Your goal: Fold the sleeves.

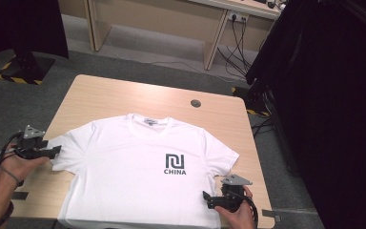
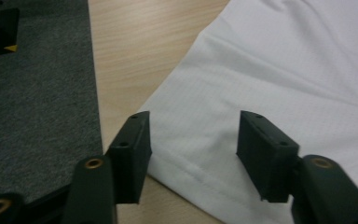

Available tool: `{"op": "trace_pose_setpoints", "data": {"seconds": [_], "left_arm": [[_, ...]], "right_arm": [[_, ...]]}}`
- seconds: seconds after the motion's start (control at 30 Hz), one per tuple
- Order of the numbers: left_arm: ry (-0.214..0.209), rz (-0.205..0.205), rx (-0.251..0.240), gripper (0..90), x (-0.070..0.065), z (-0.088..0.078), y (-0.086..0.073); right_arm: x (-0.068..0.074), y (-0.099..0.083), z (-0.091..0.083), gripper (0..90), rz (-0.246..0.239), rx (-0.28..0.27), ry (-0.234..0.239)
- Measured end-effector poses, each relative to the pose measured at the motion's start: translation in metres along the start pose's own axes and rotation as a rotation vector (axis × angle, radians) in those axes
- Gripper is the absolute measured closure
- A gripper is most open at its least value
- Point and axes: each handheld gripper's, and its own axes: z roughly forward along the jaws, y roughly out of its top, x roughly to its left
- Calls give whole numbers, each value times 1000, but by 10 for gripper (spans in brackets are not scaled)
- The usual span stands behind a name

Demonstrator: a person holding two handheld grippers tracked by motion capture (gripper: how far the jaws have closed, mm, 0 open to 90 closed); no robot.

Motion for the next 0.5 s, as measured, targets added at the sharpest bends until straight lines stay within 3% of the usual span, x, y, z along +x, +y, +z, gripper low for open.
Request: {"op": "trace_pose_setpoints", "data": {"seconds": [0.1, 0.13, 0.27, 0.3, 0.37, 0.5], "left_arm": [[1, -25, -4, 335, 4, 0, -1], [-3, -28, 9, 335, 5, 1, -3], [-13, -17, -11, 370, 5, 2, -5], [-19, -14, -20, 498, 4, 1, -6], [-30, -13, -34, 641, 4, 2, -7], [-48, -7, -40, 780, 3, 1, -8]], "right_arm": [[0, 0, 0, 7, 0, -1, 0], [0, 0, 0, 7, 0, -1, 0], [0, 0, 0, 7, 2, 0, -2], [0, 0, 0, 7, 2, -1, -2], [1, 0, 0, 7, 1, -1, -1], [1, 0, 0, 7, 1, -1, -1]]}}
